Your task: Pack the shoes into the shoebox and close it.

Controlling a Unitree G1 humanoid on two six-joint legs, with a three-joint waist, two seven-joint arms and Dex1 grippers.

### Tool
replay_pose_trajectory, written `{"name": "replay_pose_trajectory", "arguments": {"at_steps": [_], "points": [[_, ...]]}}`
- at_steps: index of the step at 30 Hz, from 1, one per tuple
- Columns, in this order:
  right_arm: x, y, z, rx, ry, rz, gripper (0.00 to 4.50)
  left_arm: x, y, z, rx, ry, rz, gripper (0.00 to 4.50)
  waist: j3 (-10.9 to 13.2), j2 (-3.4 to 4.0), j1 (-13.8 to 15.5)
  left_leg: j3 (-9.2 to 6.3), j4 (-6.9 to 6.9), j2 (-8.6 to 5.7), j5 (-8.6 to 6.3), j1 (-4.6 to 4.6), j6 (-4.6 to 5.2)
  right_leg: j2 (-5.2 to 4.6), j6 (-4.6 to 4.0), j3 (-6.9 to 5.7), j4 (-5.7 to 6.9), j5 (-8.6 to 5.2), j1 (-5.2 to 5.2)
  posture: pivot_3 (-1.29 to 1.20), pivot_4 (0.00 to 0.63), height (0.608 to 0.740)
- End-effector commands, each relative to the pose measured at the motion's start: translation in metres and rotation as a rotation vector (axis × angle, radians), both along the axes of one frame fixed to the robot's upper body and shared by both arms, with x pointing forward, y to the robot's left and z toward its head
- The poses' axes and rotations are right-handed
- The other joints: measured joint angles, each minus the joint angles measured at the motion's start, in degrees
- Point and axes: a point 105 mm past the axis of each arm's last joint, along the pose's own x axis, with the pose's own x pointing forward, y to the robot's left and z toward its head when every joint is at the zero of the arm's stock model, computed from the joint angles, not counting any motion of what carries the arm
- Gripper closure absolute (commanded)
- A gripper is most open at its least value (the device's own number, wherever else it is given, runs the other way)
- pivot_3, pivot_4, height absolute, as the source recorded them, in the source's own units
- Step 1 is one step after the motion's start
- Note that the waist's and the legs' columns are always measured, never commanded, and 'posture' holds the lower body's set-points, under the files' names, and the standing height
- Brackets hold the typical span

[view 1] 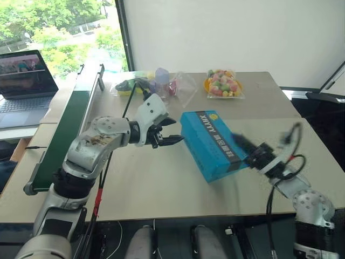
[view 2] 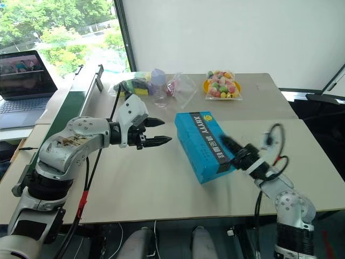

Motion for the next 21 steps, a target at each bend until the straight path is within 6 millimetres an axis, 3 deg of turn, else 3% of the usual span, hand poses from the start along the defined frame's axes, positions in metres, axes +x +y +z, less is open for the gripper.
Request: {"name": "replay_pose_trajectory", "arguments": {"at_steps": [1,6,9,13,17,21], "points": [[0.016,0.007,0.021,-0.118,-0.087,-0.04,4.45,-0.002,-0.004,0.012,-0.016,-0.063,-0.013,1.37,0.0,0.0,-0.12,0.0,0.0,0.0,0.0,0.0,0.0,-0.01,0.0,0.0,0.0,0.0,-0.01,0.0,0.15,0.74],[0.051,0.024,0.039,-0.372,-0.145,-0.055,4.45,-0.003,-0.007,0.009,-0.031,-0.055,-0.006,1.37,0.0,0.0,-0.06,0.03,0.05,-0.03,0.0,0.0,0.0,0.02,-0.01,0.01,0.01,0.08,-0.04,0.0,0.15,0.74],[0.065,0.037,0.033,-0.537,-0.144,-0.011,4.45,-0.003,-0.008,0.008,-0.035,-0.059,-0.002,1.37,0.0,-0.01,0.13,0.12,0.04,-0.03,0.01,-0.01,0.02,0.08,-0.03,-0.05,0.0,0.08,-0.03,0.0,0.15,0.74],[0.062,0.059,-0.001,-0.777,-0.132,0.136,4.45,-0.002,-0.002,0.008,-0.047,-0.062,0.042,1.37,0.0,-0.01,0.3,0.24,0.02,-0.07,0.02,-0.1,0.03,0.06,-0.07,-0.09,0.0,-0.08,-0.05,0.0,0.15,0.74],[0.055,0.061,-0.039,-0.969,-0.092,0.224,4.45,-0.005,0.003,0.0,-0.039,-0.051,0.079,1.37,-0.04,-0.07,0.05,0.26,0.02,-0.14,-0.08,-0.12,0.1,-0.03,0.13,-0.04,-0.01,0.14,-0.01,0.0,0.15,0.74],[0.054,0.067,-0.029,-0.928,-0.118,0.233,4.45,-0.005,0.006,0.0,-0.045,-0.049,0.105,1.37,-0.15,-0.25,0.13,0.25,0.04,-0.09,-0.1,-0.03,0.1,0.02,0.21,-0.1,0.01,-0.07,0.07,0.0,0.15,0.74]]}}
